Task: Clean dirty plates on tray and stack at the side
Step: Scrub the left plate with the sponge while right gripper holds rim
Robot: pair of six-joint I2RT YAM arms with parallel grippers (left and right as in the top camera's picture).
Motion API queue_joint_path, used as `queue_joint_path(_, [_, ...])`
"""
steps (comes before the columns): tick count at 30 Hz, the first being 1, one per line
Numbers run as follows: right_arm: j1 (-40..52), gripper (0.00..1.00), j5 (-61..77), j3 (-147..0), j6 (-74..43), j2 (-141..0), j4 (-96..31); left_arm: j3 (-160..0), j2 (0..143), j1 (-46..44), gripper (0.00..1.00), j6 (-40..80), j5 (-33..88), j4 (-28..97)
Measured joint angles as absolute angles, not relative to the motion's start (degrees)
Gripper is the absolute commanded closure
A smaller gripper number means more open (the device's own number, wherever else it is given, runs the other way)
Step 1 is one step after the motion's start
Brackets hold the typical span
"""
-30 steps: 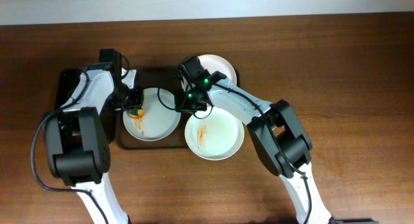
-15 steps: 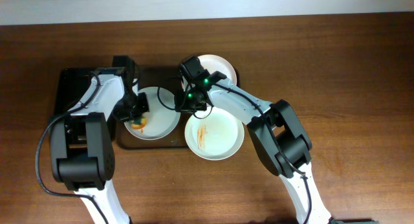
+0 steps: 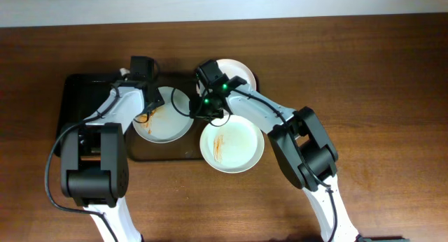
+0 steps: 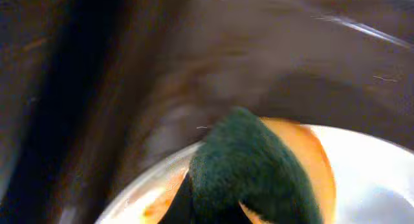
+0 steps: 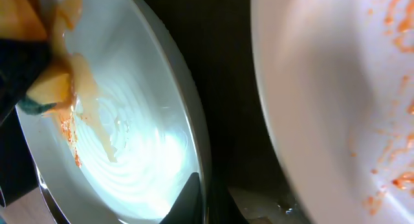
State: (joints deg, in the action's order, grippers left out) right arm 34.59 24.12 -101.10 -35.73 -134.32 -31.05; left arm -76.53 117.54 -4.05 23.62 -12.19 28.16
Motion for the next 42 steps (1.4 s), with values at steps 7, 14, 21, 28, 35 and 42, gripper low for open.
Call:
queue_joint_path(7, [34.59,0.96,24.12,-101.1,-35.79,-134.32,-31.03,-77.62,116.86,-4.69,0.99,3.11,9.06,40.14])
queue_joint_path(14, [34.59,0.96,24.32,-101.1,-35.68,-134.32,-31.03,-78.17,117.19,-0.86,0.99,2.17,12.88,56.55])
queue_joint_path(21, [35.14,0.96,24.56,-101.1,-35.79,-134.32,-30.3,-78.08,116.88,0.64,0.99,20.97,-10.59,38.61])
queue_joint_path(28, [35.0,0.96,24.56,-101.1,-35.81,-134.32,-30.17,-77.84,117.54,-4.54,0.99,12.32,-6.0,32.84])
queue_joint_path(35, [35.0,0.96,24.53,-101.1,-35.77,-134.32,-30.15,-77.95,117.54,-4.62,0.99,5.06,6.2,32.8])
queue_joint_path(42, [35.0,0.96,24.58,-101.1,-35.4,-134.32,-30.28,-87.55,120.64,-0.71,0.99,9.26,1.76,57.82])
